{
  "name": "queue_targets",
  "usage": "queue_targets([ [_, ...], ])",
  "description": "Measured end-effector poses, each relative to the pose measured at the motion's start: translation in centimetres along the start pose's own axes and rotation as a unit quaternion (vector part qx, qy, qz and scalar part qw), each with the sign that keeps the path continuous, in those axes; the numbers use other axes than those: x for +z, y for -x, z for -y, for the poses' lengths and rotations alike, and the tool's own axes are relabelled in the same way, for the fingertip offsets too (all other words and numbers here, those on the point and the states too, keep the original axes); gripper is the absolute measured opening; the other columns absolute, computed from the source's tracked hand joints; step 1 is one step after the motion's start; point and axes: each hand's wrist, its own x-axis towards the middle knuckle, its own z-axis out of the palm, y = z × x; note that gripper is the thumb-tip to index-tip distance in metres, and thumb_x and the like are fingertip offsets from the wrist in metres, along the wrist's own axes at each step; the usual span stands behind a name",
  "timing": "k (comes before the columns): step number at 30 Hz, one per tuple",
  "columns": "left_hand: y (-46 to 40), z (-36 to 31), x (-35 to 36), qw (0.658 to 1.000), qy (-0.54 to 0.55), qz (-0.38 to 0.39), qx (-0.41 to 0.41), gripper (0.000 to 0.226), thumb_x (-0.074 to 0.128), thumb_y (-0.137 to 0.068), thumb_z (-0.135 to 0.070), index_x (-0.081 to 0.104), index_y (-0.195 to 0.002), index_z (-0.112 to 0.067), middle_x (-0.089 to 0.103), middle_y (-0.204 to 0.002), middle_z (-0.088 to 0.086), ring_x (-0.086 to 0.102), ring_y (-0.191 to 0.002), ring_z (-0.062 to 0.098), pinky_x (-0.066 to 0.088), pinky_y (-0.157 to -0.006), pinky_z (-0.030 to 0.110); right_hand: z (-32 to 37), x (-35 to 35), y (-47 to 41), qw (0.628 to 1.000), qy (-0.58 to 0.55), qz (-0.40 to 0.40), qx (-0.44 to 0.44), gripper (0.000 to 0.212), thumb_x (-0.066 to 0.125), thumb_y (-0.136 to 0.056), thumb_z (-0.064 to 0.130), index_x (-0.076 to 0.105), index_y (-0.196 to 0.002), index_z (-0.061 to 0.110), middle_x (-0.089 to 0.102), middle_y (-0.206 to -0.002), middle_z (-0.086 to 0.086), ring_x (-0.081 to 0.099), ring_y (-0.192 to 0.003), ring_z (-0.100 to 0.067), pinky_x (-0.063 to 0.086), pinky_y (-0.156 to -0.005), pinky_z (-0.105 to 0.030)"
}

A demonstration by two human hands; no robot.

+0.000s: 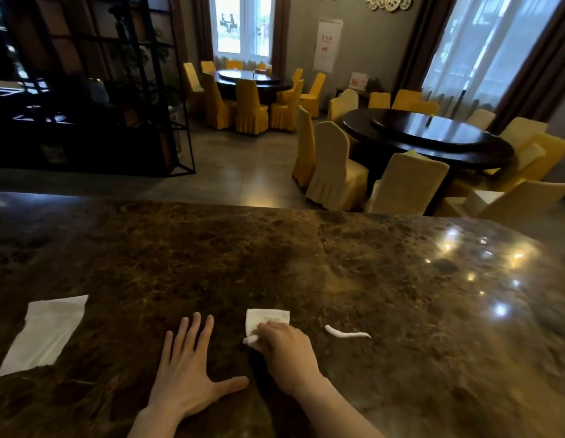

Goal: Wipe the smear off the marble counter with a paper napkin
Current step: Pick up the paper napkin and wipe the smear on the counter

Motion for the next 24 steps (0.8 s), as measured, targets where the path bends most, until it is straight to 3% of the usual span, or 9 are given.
queue_targets([
  [2, -0.7, -2.0, 0.4, 1.0, 0.004, -0.008, 0.021, 0.149, 0.027, -0.044, -0.117, -0.04, -0.145, -0.031, -0.038, -0.162, -0.007, -0.038, -0.149, 0.015, -0.02, -0.127, 0.048, -1.1, -1.5, 1.0, 0.985, -0.134, -0.066, 0.09, 0.02, 0.057, -0.097, 0.021, 0.071, -0.111, 0.027, 0.074, -0.1, 0.01, 0.066, -0.091, -0.006, 0.054, -0.077, -0.024],
  [5, -2.2, -5.8, 1.0, 0.998, 0.011, -0.019, 0.053, 0.147, 0.029, -0.047, -0.117, -0.04, -0.146, -0.033, -0.037, -0.162, -0.007, -0.038, -0.149, 0.014, -0.02, -0.127, 0.048, -4.0, -4.6, 2.8, 0.907, -0.304, -0.185, 0.227, 0.02, 0.057, -0.099, 0.024, 0.075, -0.091, 0.026, 0.071, -0.076, 0.017, 0.063, -0.071, 0.001, 0.049, -0.063, -0.023],
  [7, -3.2, -8.2, 1.3, 0.997, 0.015, -0.024, 0.073, 0.147, 0.03, -0.048, -0.116, -0.038, -0.148, -0.033, -0.037, -0.163, -0.007, -0.038, -0.149, 0.014, -0.02, -0.127, 0.047, -7.0, -6.5, 4.6, 0.849, -0.354, -0.24, 0.31, 0.03, 0.057, -0.1, 0.024, 0.07, -0.075, 0.013, 0.058, -0.059, 0.011, 0.051, -0.06, -0.007, 0.039, -0.056, -0.028],
  [11, -4.8, -12.1, 2.4, 0.994, -0.001, -0.025, 0.103, 0.147, 0.027, -0.05, -0.116, -0.036, -0.15, -0.03, -0.035, -0.165, -0.006, -0.037, -0.15, 0.015, -0.018, -0.128, 0.048, -12.4, -11.1, 8.9, 0.738, -0.407, -0.342, 0.415, 0.03, 0.056, -0.101, 0.022, 0.071, -0.077, 0.01, 0.066, -0.078, -0.007, 0.055, -0.074, -0.016, 0.042, -0.066, -0.033],
  [13, -4.9, -12.8, 3.1, 0.993, -0.033, -0.035, 0.11, 0.144, 0.021, -0.051, -0.116, -0.032, -0.152, -0.027, -0.03, -0.167, -0.004, -0.034, -0.151, 0.017, -0.014, -0.13, 0.049, -14.0, -13.0, 10.9, 0.763, -0.338, -0.366, 0.411, 0.032, 0.055, -0.101, 0.025, 0.07, -0.073, 0.017, 0.067, -0.078, -0.004, 0.056, -0.072, -0.015, 0.044, -0.064, -0.033],
  [16, -4.9, -12.8, 3.7, 0.991, -0.064, -0.049, 0.109, 0.143, 0.012, -0.052, -0.116, -0.027, -0.155, -0.024, -0.028, -0.168, -0.002, -0.035, -0.152, 0.018, -0.012, -0.13, 0.051, -14.7, -13.5, 11.7, 0.842, -0.224, -0.341, 0.354, 0.03, 0.055, -0.098, 0.032, 0.072, -0.08, 0.014, 0.068, -0.074, 0.007, 0.061, -0.073, -0.017, 0.044, -0.065, -0.034],
  [18, -4.9, -12.7, 3.7, 0.989, -0.076, -0.047, 0.115, 0.144, 0.011, -0.052, -0.116, -0.025, -0.156, -0.023, -0.03, -0.168, 0.0, -0.035, -0.151, 0.019, -0.012, -0.13, 0.052, -14.1, -11.6, 10.8, 0.89, -0.173, -0.28, 0.315, 0.021, 0.058, -0.098, 0.026, 0.075, -0.109, 0.018, 0.072, -0.106, 0.007, 0.064, -0.101, -0.013, 0.048, -0.084, -0.03],
  [21, -4.9, -12.7, 3.6, 0.989, -0.079, -0.033, 0.123, 0.148, 0.013, -0.05, -0.116, -0.026, -0.156, -0.02, -0.033, -0.166, 0.002, -0.038, -0.15, 0.021, -0.014, -0.129, 0.053, -12.0, -7.1, 8.5, 0.962, -0.103, -0.14, 0.21, 0.036, 0.051, -0.102, 0.033, 0.057, -0.138, 0.03, 0.041, -0.152, 0.008, 0.032, -0.143, -0.01, 0.03, -0.117, -0.034],
  [24, -5.0, -12.6, 3.5, 0.987, -0.099, -0.009, 0.127, 0.152, 0.011, -0.046, -0.117, -0.029, -0.155, -0.019, -0.038, -0.164, 0.004, -0.04, -0.149, 0.022, -0.015, -0.129, 0.054, -10.1, -3.2, 6.6, 0.994, 0.016, -0.002, 0.112, 0.05, 0.031, -0.104, 0.047, 0.023, -0.153, 0.039, 0.009, -0.164, 0.01, -0.006, -0.151, -0.012, 0.003, -0.124, -0.039],
])
